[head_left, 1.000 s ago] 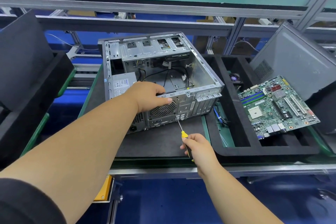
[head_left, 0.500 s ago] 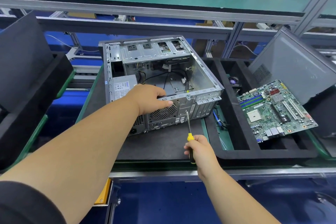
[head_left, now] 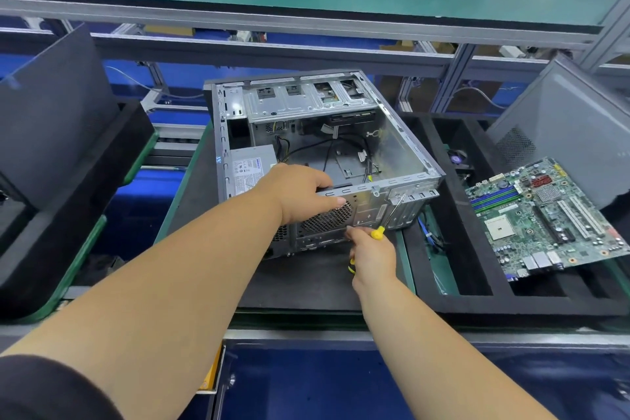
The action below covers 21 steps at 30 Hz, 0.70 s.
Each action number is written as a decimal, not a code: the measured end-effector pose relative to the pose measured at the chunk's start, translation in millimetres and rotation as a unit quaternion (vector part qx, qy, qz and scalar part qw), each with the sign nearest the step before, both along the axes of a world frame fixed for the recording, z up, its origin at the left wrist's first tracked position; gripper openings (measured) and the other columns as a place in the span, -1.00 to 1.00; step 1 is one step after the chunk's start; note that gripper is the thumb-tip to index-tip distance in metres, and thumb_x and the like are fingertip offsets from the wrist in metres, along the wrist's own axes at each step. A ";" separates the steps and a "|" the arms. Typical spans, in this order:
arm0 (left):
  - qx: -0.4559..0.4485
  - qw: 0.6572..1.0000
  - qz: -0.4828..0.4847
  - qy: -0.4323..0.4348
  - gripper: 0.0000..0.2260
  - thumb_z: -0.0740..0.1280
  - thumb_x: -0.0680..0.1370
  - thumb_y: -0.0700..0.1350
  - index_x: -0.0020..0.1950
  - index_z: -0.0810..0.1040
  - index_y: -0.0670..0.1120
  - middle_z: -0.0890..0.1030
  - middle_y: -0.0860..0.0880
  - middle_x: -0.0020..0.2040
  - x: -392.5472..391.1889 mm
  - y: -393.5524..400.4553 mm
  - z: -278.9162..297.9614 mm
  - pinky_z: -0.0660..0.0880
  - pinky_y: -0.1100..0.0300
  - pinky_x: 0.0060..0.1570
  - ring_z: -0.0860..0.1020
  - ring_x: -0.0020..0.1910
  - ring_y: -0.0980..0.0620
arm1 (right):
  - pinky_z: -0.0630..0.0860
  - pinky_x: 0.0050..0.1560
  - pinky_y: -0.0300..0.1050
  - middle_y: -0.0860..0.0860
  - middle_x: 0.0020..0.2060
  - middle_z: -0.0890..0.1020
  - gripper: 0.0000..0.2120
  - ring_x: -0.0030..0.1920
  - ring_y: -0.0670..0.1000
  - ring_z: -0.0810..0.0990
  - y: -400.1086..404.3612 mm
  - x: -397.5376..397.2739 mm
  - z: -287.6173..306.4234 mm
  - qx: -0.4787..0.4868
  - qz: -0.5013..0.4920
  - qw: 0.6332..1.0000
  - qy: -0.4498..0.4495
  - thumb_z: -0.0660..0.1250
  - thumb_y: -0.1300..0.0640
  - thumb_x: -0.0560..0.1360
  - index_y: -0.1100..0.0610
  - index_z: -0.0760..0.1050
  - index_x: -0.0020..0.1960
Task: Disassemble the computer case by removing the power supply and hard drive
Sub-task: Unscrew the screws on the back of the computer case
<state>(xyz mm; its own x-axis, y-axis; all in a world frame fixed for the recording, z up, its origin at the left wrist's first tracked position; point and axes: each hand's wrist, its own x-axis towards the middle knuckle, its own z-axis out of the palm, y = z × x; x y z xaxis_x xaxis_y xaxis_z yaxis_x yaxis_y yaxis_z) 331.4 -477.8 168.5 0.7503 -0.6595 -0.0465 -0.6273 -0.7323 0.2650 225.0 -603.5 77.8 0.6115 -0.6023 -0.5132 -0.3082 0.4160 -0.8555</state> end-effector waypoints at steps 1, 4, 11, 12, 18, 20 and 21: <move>-0.002 1.000 -0.001 -0.004 -0.55 0.17 0.54 0.35 0.18 0.57 0.06 0.63 0.03 0.02 -0.3 -0.1 -0.7 0.29 0.13 -0.05 0.53 0.03 -0.07 | 0.24 -0.46 -0.24 0.11 -0.30 0.53 -0.86 -0.52 -0.06 0.29 2.0 2.1 -1.2 0.004 -0.010 1.000 0.003 0.41 0.22 0.47 0.13 0.52 -0.24; -0.009 1.000 -0.001 -0.005 -0.57 0.18 0.55 0.33 0.15 0.58 0.06 0.63 0.04 -0.03 -2.7 -0.2 -0.4 0.26 0.13 -0.07 0.53 0.01 -0.06 | 0.21 -0.52 -0.31 0.07 -0.35 0.53 -0.89 -0.58 -0.11 0.28 7.8 6.1 -2.7 0.014 -0.039 0.999 0.014 0.40 0.21 0.46 0.13 0.52 -0.23; -0.008 1.000 -0.008 -0.007 -0.62 0.18 0.57 0.30 0.04 0.57 0.04 0.57 0.04 -0.20 -5.9 -0.9 6.5 0.24 0.12 -0.13 0.51 -0.12 -0.04 | 0.18 -0.61 -0.38 0.06 -0.41 0.51 -0.89 -0.64 -0.14 0.27 13.4 11.3 0.7 0.037 -0.069 0.997 0.026 0.38 0.21 0.46 0.15 0.52 -0.23; -0.007 1.000 -0.009 -0.008 -0.62 0.18 0.57 0.30 0.02 0.57 0.03 0.55 0.04 -0.22 -6.5 -1.0 6.8 0.24 0.12 -0.14 0.51 -0.14 -0.04 | 0.19 -0.61 -0.38 0.06 -0.42 0.51 -0.89 -0.65 -0.15 0.27 13.4 11.5 0.8 0.041 -0.073 0.996 0.024 0.38 0.21 0.46 0.15 0.52 -0.24; -0.007 1.000 -0.009 -0.009 -0.60 0.18 0.56 0.30 0.08 0.59 0.03 0.62 0.02 -0.11 -6.0 -0.7 5.3 0.28 0.12 -0.10 0.53 -0.08 -0.05 | 0.24 -0.48 -0.28 0.03 -0.42 0.53 -0.91 -0.61 -0.13 0.29 14.4 10.0 -2.7 0.035 -0.081 0.996 0.016 0.39 0.19 0.44 0.13 0.54 -0.23; -0.009 1.000 -0.007 -0.010 -0.59 0.18 0.56 0.30 0.10 0.59 0.03 0.62 0.01 -0.09 -5.9 -0.9 5.0 0.27 0.12 -0.10 0.53 -0.06 -0.06 | 0.26 -0.52 -0.32 0.02 -0.42 0.54 -0.91 -0.60 -0.14 0.30 14.5 9.4 -5.0 0.031 -0.089 0.996 0.006 0.40 0.19 0.44 0.12 0.56 -0.24; -0.009 1.000 -0.007 -0.011 -0.59 0.18 0.56 0.30 0.10 0.59 0.03 0.62 0.02 -0.10 -6.2 -1.1 4.9 0.26 0.12 -0.11 0.53 -0.06 -0.06 | 0.26 -0.55 -0.34 0.01 -0.42 0.54 -0.91 -0.60 -0.14 0.31 14.6 9.2 -5.9 0.028 -0.090 0.996 0.003 0.40 0.19 0.45 0.12 0.56 -0.23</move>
